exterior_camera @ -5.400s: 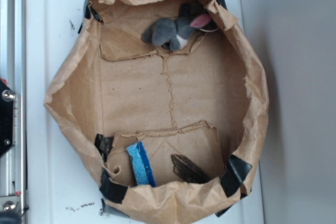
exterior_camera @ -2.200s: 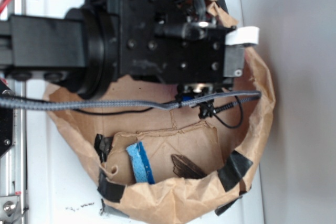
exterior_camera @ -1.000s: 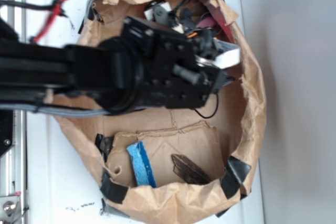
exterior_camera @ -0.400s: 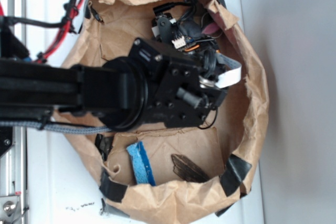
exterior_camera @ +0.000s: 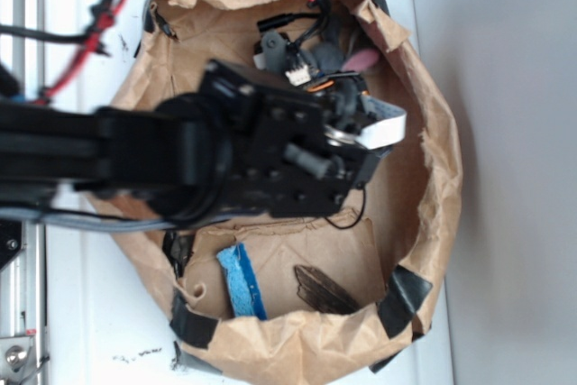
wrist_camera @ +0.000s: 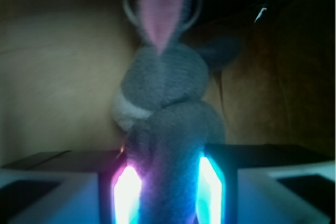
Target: Grab the gray animal.
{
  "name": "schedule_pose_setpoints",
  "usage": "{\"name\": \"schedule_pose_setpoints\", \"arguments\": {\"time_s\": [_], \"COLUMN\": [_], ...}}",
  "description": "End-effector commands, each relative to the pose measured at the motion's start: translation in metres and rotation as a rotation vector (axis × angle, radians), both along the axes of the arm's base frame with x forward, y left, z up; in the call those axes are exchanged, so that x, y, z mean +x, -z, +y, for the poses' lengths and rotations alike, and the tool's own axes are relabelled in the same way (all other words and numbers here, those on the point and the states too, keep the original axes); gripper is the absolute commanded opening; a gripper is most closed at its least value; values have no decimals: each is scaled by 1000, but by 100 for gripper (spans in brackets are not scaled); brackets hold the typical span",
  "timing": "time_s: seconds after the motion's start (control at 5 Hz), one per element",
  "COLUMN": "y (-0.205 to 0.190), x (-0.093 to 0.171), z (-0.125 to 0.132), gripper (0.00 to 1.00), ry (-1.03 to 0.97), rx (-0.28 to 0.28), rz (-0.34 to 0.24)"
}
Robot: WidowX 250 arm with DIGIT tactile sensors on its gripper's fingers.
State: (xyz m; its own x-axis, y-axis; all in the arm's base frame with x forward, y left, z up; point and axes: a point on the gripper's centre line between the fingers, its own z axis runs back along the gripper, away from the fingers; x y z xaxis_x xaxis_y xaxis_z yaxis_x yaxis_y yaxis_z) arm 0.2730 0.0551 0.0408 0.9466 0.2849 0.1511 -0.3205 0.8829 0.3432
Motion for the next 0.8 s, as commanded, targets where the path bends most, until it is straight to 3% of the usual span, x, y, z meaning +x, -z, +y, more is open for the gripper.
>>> {"name": "schedule_pose_setpoints", "arguments": {"time_s": [0.0,0.2,0.6], "y": [-78,-102,-133], "x": [-17,-29,-29], "z": [7,5,5], "gripper": [0,0,0], "ry": [75,132,191], "rx": [-247,-328,-471], "rz": [-58,-54,-6]}}
